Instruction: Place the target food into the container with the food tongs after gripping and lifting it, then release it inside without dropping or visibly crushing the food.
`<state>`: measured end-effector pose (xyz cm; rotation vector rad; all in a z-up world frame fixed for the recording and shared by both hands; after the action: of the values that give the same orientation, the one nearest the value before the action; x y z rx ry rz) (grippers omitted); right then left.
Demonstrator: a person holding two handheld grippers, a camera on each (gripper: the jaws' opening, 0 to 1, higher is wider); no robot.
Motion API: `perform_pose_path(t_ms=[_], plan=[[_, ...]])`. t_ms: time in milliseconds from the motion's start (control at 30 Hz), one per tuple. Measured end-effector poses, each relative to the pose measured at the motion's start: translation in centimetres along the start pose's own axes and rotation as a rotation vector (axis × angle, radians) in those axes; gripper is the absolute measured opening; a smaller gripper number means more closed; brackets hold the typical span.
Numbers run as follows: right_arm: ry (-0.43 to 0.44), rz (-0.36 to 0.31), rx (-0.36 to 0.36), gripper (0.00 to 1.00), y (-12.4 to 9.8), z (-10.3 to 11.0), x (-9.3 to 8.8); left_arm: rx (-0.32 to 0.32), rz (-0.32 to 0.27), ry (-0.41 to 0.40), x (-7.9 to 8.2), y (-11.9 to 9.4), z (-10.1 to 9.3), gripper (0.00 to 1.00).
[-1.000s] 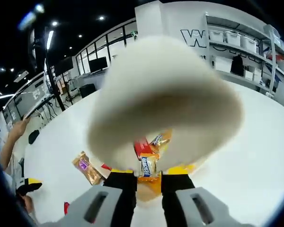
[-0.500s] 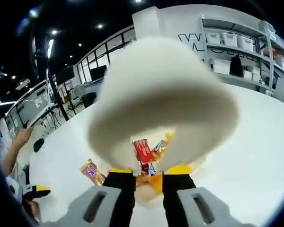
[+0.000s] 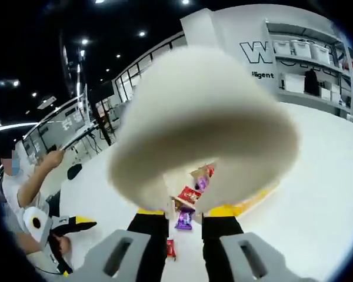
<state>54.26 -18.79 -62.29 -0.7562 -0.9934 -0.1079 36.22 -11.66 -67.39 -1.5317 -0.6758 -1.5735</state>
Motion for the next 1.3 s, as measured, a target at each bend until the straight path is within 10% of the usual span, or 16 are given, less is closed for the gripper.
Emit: perform_pose_path(t_ms=[1300], plan=[[0.186, 0.069, 0.138, 0.17, -1.7, 3.2, -8.9, -0.006, 0.014, 0.012, -0.2, 0.1, -0.4, 0.92]])
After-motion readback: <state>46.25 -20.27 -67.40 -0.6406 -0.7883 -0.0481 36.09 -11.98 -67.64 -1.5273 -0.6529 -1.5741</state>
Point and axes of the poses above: the point that each gripper's makers call its tool centre point, and the gripper's own axes: y roughly forward along the fingers, z roughly to its left, x roughly out of its top, the point moved 3 cm from there along -y, roughly backward along the fingers, and after that the axes turned 8 degrees about y, right-handed, at the moved point
